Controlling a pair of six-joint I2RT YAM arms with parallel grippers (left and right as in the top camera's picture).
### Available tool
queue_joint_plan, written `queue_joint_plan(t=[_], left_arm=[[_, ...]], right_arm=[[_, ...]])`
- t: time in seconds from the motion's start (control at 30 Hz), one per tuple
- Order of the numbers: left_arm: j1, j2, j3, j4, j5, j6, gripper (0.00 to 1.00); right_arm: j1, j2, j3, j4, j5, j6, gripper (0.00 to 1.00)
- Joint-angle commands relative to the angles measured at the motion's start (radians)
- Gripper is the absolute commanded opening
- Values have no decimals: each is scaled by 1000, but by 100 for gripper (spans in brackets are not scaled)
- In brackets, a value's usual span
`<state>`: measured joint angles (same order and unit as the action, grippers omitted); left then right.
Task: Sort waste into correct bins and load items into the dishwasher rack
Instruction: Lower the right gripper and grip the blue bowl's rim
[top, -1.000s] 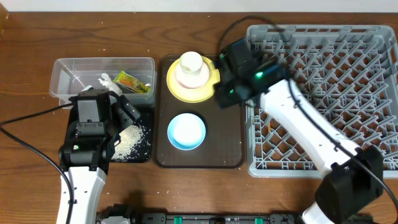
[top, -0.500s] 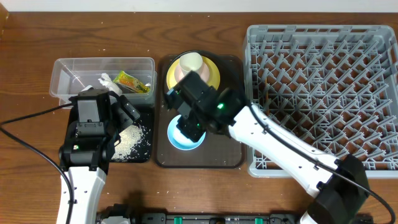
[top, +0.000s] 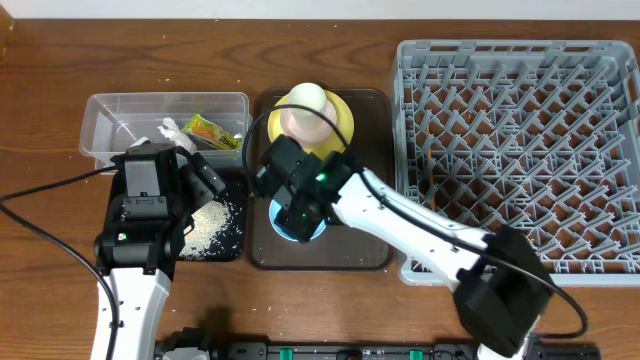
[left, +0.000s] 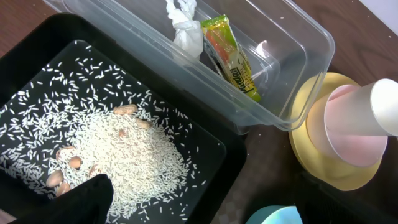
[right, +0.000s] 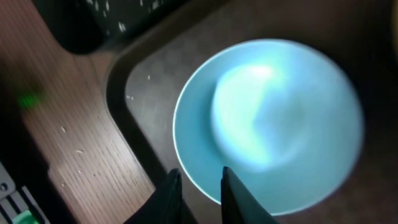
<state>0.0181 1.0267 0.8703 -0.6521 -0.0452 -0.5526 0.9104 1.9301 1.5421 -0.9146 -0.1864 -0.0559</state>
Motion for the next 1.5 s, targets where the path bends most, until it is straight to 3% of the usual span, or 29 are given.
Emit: queue_joint_plan(t=[0.0,0.23,0.37,0.6,0.77,1.23,1.47], left_arm=[[4,6,14,-3,-18,5,95],[4,6,14,-3,-18,5,94],[4,6,14,-3,-18,5,95],[4,6,14,-3,-18,5,95],[4,6,14,-3,-18,5,95],[4,6,14,-3,-18,5,95],[4,6,14,-3,-18,5,95]], right_arm=[[22,37,-2,-8,-6,-13,22],[35,85,-2,-9,-6,-12,36],[42,97,-3,-8,-6,-13,38],[45,101,-3,-9,-6,-12,37],[45,101,-6,-9,-5,-13,27],[46,101,-66,52,-5,-13,35],[47,101,-66,50,-5,-13,29]])
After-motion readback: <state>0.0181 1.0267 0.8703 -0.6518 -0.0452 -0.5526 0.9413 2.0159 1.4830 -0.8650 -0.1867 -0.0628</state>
